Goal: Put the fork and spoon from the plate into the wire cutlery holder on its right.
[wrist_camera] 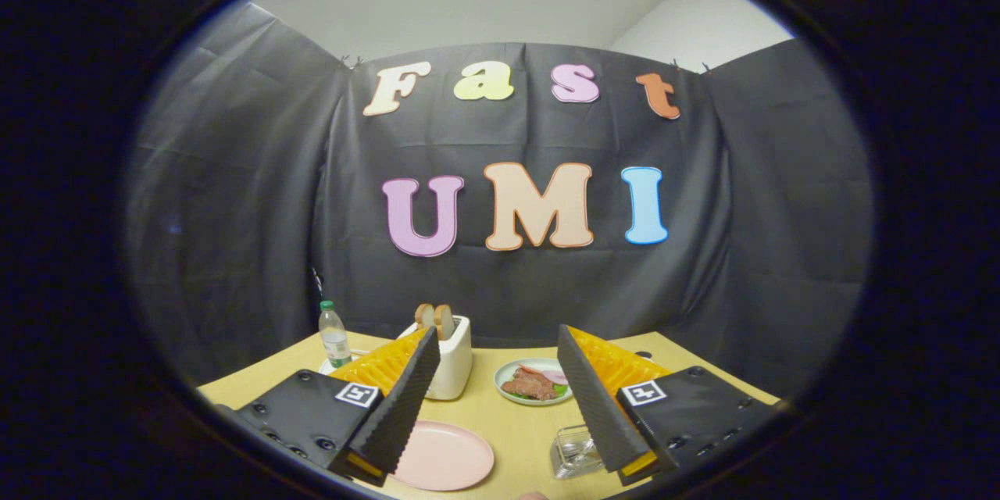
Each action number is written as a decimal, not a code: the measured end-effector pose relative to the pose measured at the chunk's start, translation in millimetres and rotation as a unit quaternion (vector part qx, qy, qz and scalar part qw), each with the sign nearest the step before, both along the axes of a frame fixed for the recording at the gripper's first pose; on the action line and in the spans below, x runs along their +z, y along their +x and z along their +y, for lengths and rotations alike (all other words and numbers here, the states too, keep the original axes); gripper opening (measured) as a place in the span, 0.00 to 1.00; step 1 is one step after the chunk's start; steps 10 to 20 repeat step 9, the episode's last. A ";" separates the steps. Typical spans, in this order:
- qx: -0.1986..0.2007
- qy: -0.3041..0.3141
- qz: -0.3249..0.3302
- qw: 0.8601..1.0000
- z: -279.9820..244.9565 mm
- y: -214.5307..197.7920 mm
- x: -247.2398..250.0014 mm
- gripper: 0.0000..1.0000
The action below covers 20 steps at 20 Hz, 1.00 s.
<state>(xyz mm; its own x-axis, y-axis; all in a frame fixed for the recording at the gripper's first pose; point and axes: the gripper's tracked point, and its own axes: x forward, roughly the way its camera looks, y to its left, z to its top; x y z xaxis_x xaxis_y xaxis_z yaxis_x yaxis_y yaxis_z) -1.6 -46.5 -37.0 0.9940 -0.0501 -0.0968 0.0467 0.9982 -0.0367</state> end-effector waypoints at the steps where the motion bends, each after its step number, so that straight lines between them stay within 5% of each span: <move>1: 0.001 0.000 0.000 1.000 -0.1 0.0 1.7 0.96; 20: 0.008 0.002 0.001 1.000 -5.5 -1.0 7.0 0.96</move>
